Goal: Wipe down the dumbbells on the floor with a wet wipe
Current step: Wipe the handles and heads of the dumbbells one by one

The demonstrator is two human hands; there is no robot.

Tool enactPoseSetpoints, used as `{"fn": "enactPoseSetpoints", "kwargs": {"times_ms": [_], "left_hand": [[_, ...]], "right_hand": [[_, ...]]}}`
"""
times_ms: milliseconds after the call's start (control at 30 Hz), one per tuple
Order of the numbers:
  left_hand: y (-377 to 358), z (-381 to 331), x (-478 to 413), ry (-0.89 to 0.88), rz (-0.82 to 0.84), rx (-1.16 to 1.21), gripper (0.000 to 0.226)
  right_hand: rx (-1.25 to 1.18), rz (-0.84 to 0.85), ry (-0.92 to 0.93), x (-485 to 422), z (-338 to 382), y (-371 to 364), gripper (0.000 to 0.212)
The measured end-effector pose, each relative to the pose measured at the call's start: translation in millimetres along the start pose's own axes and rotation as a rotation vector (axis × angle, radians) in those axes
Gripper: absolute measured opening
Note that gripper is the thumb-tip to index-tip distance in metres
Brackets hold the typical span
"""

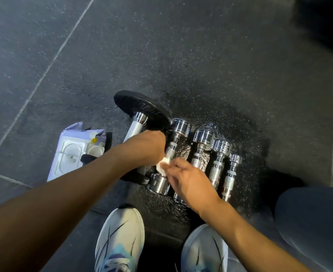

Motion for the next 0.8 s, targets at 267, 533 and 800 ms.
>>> {"fn": "enactPoseSetpoints", "kwargs": {"times_ms": [267, 533, 800], "left_hand": [[-8, -5, -1, 0.009, -0.007, 0.001, 0.012], [-14, -10, 2, -0.052, -0.089, 0.013, 0.027], [-13, -10, -1, 0.007, -0.061, 0.06, 0.016]], "right_hand": [[0.132, -0.105, -0.158, -36, -27, 15, 0.037], [0.075, -0.119, -0.387, -20, -24, -3, 0.029], [0.098, -0.21, -0.22, -31, -14, 31, 0.017]]}}
Point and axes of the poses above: each hand's wrist, its own x-axis away from the middle knuckle, its own y-axis out of the back of the hand, z = x × y, the point moved 5 cm from there along -x, towards the middle knuckle, and after that the axes turned 5 degrees about y, right-handed, at the moved point
